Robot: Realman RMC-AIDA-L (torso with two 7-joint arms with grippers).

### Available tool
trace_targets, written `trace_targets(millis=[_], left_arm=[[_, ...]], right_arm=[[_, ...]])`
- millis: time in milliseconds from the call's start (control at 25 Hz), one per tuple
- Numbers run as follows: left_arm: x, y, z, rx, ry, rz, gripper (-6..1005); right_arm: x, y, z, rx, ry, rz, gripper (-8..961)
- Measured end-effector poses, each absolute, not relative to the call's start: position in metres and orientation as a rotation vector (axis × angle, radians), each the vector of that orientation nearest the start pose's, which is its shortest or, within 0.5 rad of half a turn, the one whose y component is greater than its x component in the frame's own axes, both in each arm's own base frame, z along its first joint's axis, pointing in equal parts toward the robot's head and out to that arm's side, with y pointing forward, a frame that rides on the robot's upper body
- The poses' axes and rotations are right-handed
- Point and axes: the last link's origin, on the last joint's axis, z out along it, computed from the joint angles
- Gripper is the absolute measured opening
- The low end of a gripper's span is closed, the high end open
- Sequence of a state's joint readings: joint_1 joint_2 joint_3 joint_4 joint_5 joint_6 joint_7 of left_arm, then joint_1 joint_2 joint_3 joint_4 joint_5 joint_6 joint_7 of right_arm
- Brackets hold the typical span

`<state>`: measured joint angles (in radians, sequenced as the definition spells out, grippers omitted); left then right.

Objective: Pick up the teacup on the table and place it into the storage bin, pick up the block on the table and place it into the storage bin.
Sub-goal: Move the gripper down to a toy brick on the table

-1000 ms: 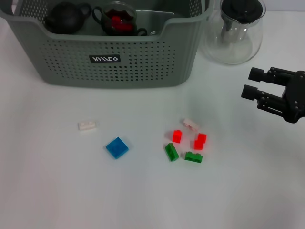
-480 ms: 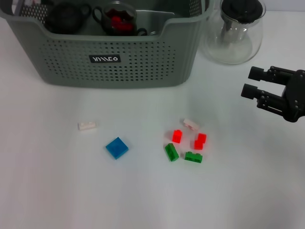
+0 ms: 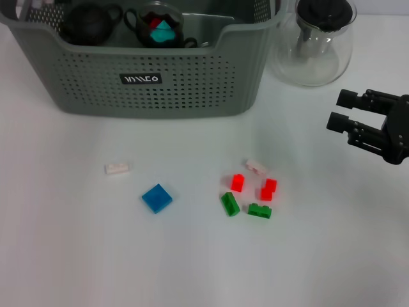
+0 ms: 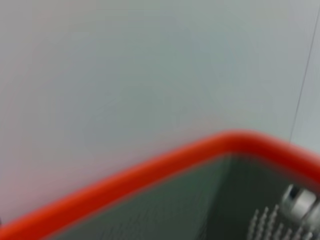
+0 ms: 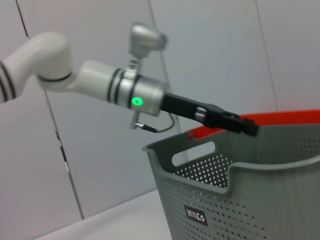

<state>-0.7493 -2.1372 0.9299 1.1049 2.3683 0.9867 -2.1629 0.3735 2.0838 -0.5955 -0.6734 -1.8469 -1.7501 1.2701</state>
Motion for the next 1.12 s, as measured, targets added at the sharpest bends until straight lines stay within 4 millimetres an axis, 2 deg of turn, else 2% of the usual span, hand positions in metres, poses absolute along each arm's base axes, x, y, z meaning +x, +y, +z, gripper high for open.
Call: trace_targets(millis=[40,160,280,400,480,600,680,840,1000,1120], left_arm=[[-0.158,0.448,0.052,-2.257,-0.687,-0.36,526],[-0.161,0.41,0.07,-2.287,-0.623,-0.614,552],[-0.172,0.372,0.086,-2.355,-0.565,-0.802,558],[-0.195,0.338,0.099,-2.418,-0.54,-0.964,556],[-0.221,0.316,0.109,-2.408,-0.548,-1.061,555],[-0.249,0.293,0.114,-2.396,-0.549,-1.069,554],[-0.263,0.278,0.107,-2.422,-0.542,-0.987,554],[-0.285,0.253,0.076,-2.563,-0.494,-0.763,552],[-0.306,0.247,0.038,-2.651,-0.54,-0.664,551],[-0.319,0.251,0.013,-2.649,-0.542,-0.6,551]], right_arm=[[0.282,0.283,0.027,-2.577,0.572,0.993,549],[0.281,0.284,0.026,-2.579,0.569,0.996,549],[0.28,0.284,0.026,-2.579,0.567,0.998,549],[0.278,0.284,0.024,-2.569,0.543,1.024,549],[0.276,0.28,0.021,-2.557,0.472,1.066,549],[0.275,0.27,0.014,-2.544,0.345,1.112,548],[0.276,0.267,0.01,-2.55,0.329,1.11,548],[0.279,0.264,0.006,-2.573,0.357,1.094,548],[0.28,0.264,0.006,-2.575,0.371,1.092,548],[0.28,0.264,0.005,-2.575,0.397,1.094,548]])
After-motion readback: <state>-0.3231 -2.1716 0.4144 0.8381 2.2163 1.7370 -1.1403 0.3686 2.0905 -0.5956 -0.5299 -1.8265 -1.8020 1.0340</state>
